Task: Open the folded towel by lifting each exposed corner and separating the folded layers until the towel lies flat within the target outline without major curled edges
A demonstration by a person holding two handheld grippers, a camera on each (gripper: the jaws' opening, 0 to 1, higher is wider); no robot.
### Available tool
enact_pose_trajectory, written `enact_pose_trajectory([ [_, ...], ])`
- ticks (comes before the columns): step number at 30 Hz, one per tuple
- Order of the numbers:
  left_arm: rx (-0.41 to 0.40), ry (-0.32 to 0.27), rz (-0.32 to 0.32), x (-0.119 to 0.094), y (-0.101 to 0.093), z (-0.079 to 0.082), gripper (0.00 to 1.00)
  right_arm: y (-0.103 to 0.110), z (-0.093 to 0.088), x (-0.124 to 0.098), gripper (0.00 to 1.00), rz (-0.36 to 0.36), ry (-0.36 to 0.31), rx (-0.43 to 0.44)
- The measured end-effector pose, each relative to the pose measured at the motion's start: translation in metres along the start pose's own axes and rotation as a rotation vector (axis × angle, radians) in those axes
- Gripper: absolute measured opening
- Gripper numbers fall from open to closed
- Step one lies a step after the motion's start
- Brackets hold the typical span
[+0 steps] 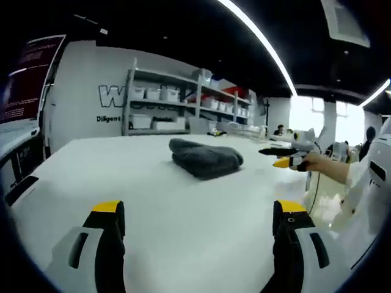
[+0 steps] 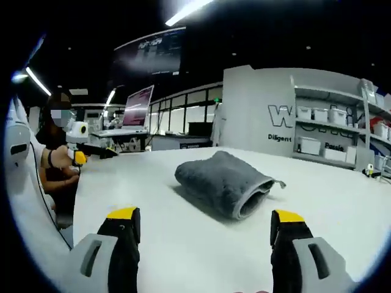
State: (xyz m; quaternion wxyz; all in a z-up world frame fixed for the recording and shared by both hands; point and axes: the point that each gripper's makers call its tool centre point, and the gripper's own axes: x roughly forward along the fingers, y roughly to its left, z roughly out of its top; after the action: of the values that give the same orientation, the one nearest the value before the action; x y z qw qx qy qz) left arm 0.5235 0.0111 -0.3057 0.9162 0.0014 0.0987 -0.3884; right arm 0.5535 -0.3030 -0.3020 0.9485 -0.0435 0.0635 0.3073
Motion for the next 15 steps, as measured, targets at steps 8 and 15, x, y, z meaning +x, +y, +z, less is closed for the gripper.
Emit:
enact_pose_trajectory([
  [8,0.039,0.015,0.005,-0.002,0.0,0.002,0.98,-0.021,-0.001,0.035,0.84,0.055,0.05,-0.118],
  [15,0.054,0.009,0.014,-0.006,0.001,0.009,0.98,-0.035,-0.015,0.056,0.64,0.07,0.096,-0.11],
])
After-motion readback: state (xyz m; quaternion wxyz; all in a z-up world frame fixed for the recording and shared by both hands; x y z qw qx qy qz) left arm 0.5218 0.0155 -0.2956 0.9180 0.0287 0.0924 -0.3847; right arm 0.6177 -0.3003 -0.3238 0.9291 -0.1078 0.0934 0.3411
